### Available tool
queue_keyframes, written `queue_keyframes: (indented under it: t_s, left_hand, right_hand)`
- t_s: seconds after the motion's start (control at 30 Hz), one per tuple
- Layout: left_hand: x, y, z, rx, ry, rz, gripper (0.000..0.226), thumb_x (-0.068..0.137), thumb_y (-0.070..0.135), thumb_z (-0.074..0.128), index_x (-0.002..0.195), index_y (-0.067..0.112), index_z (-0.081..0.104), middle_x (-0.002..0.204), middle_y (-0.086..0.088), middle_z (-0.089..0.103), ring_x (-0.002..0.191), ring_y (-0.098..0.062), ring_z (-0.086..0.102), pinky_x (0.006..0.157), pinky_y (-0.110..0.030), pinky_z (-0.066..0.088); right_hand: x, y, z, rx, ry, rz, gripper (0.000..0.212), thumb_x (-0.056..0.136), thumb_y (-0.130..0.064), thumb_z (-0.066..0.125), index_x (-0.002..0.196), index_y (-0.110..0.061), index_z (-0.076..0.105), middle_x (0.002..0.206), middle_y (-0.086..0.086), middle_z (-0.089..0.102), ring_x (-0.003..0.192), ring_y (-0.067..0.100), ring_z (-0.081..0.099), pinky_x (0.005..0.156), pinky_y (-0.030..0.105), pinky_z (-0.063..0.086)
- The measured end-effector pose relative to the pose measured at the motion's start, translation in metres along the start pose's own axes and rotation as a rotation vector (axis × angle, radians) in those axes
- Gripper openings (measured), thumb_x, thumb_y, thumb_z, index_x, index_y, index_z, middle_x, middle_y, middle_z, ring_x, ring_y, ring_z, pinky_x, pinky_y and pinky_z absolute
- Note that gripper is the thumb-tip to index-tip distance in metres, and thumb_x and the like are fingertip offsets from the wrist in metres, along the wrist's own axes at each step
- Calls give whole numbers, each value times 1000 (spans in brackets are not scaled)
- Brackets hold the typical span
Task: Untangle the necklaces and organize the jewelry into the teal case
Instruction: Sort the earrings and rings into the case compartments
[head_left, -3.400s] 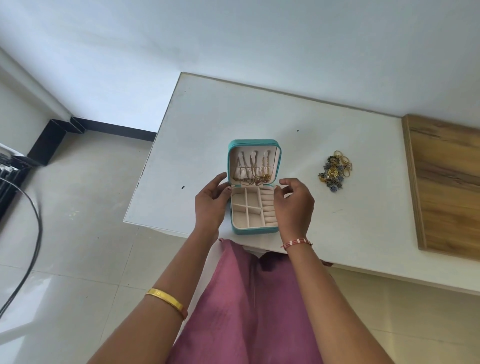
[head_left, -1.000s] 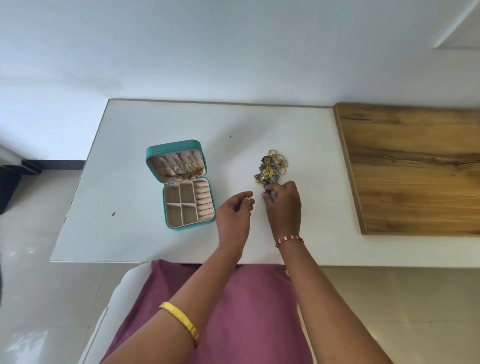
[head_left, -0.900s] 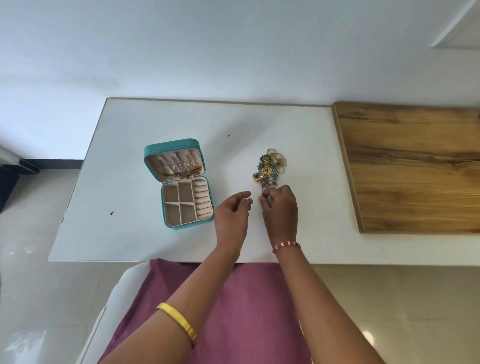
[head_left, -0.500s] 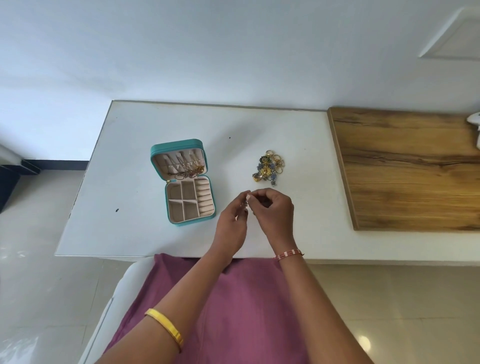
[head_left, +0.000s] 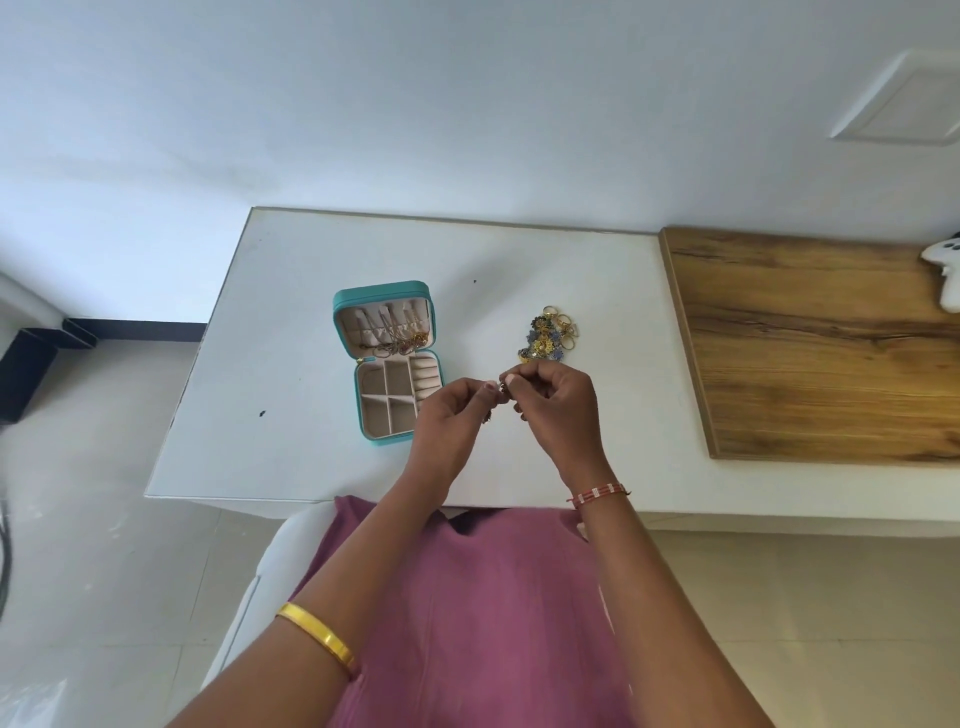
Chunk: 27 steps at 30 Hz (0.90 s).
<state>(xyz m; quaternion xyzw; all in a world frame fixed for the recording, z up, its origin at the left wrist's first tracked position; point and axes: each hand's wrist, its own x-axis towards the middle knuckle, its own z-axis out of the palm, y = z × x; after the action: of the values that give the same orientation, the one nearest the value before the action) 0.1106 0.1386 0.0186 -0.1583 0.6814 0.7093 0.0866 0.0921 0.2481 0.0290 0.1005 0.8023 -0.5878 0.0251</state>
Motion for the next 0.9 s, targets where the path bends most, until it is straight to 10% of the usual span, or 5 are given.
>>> queue_keyframes:
  t_s: [0.33,0.7,0.9]
  left_hand:
    - [-9,2,-17,-100,-78,-12,26,96,4,43,82,12,64,53,11,55,55,-1,54,74,-24,51]
    - [-10,8,-24,-95,-85,-25,23,94,9,48,82,16,66,76,2,68,82,-13,62,86,-32,47]
    - [1,-2,-19,79,-96,-11,14,90,14,59,78,18,66,67,3,68,63,-6,60,68,-19,48]
  right_hand:
    - [-5,-12,-8,30,-93,-39,15,85,-1,59,92,-9,71,71,-7,65,52,-4,56,56,11,48]
    - [-12,-26,-7,-129,-281,-129,24,86,5,54,100,-6,71,77,-5,60,59,-14,54,60,4,42]
    - [-9,-6,-5,-98,-155,-79,17,81,-4,65,89,-19,68,67,3,59,59,9,51,60,19,45]
